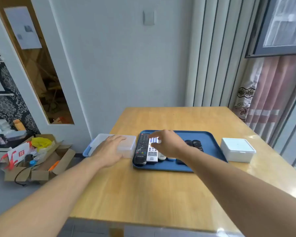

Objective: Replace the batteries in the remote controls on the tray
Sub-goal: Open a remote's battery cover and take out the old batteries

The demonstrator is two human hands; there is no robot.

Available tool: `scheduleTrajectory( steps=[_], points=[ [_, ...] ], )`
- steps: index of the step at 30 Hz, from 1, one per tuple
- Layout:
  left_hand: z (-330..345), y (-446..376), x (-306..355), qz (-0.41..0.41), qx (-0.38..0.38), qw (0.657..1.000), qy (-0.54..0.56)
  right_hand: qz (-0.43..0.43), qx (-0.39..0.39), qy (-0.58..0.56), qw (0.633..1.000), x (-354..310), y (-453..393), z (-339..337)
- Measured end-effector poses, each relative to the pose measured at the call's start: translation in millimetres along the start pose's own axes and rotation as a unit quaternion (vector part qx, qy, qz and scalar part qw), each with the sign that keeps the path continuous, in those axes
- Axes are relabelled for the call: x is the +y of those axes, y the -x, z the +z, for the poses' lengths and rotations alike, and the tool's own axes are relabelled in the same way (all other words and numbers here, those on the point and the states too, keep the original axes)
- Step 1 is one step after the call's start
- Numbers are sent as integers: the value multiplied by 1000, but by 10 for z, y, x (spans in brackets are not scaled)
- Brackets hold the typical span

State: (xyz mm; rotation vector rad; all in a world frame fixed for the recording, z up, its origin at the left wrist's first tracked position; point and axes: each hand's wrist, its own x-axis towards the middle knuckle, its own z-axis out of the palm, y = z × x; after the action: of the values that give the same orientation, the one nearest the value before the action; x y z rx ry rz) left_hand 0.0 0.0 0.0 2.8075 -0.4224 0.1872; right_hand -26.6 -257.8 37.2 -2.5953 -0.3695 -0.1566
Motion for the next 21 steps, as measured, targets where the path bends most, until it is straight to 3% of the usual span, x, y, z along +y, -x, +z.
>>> scheduleTrajectory(
  steps=[5,9,15,21],
  points=[
    [400,-189,-216,9,-19,1000,3,-10,-119,61,991,42,-341,518],
    [577,-331,-308,31,23,999,-31,-55,-173,136,974,110,-420,769],
    [696,-449,-330,35,59,997,-34,-65,-115,175,976,85,-412,961],
    [769,-431,-308,39,95,995,20,-17,-131,184,974,19,-357,868]
  ],
)
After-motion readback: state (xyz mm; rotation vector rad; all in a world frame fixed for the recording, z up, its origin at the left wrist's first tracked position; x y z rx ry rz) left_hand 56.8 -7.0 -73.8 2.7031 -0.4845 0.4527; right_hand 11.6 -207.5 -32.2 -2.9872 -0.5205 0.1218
